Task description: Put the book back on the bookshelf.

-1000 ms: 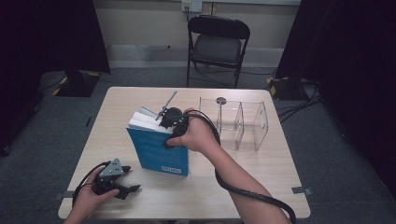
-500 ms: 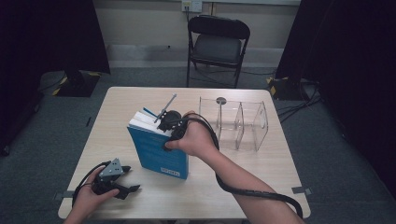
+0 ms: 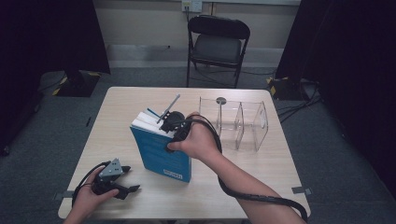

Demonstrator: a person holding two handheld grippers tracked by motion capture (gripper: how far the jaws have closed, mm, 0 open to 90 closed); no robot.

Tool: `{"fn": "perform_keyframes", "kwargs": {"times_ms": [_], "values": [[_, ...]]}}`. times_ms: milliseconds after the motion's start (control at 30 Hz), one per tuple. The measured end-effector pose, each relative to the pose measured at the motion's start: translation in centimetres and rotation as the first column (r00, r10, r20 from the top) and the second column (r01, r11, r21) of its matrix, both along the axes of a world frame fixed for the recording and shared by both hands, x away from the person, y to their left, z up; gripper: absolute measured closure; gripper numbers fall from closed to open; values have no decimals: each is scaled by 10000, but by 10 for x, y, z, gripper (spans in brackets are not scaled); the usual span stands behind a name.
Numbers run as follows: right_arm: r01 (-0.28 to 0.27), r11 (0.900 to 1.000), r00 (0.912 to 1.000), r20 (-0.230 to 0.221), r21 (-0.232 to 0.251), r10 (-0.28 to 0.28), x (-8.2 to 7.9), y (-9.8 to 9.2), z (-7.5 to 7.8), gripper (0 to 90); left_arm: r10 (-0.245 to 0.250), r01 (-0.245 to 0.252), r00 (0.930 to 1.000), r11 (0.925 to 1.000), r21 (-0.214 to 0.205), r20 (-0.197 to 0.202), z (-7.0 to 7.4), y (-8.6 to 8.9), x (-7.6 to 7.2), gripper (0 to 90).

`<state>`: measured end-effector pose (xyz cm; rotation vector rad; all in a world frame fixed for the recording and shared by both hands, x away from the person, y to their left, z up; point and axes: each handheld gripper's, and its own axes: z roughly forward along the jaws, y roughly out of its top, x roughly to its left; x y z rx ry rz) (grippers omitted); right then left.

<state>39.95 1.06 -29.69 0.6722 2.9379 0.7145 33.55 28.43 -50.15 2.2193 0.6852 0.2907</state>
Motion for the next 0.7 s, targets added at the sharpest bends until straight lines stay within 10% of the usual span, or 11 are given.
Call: {"fn": "perform_keyframes", "kwargs": {"times_ms": [700], "values": [[566,9983,9983,109,-110,-565,-16,-55,18,619,-12,12,10000,10000,-9,-1,0,0,0,151]]}}
